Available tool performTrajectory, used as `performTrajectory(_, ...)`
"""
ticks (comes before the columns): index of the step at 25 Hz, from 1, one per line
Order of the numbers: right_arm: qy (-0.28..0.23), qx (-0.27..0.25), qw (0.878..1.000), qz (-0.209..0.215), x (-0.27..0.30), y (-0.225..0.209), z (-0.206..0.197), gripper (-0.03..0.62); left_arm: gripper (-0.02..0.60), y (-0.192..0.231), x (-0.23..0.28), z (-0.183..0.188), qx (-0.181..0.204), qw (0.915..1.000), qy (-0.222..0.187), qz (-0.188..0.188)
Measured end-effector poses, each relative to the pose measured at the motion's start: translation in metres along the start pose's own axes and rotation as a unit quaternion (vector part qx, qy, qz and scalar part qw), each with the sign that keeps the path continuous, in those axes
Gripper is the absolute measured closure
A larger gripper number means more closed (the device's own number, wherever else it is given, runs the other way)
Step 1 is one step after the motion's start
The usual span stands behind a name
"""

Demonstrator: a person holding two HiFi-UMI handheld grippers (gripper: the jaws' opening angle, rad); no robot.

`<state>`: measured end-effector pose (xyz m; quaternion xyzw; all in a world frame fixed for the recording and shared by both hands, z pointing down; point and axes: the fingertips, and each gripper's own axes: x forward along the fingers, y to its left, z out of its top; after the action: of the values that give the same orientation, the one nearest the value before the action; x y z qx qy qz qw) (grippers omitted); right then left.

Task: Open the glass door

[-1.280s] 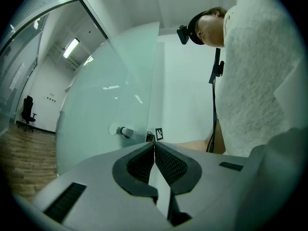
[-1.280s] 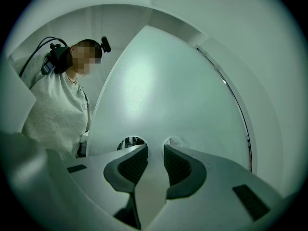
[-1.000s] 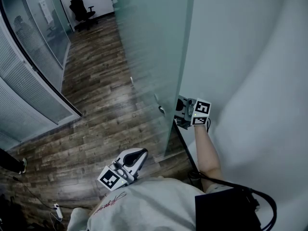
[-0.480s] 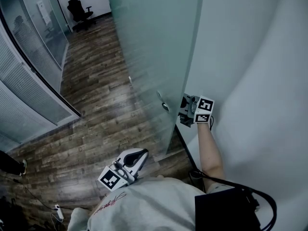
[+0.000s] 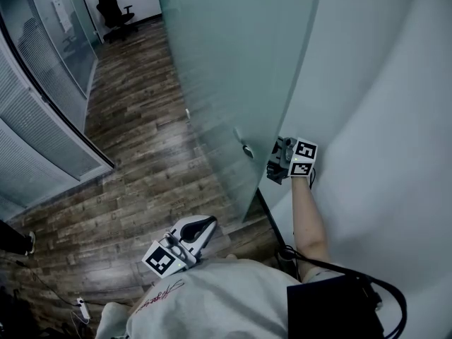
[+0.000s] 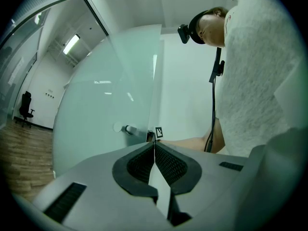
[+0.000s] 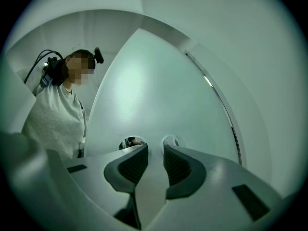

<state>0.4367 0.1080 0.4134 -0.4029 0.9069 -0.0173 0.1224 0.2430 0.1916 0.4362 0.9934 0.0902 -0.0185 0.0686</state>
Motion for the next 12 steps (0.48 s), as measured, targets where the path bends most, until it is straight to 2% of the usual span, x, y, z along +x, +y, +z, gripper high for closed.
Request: performTrajectory(12, -0.004, -0.008, 1.0, 0.001, -0.0035, -0.0035, 0.0019, 0.469, 0.563, 0.0039, 0.0074, -0.0032, -0.006, 0.9999, 0.0, -0.012)
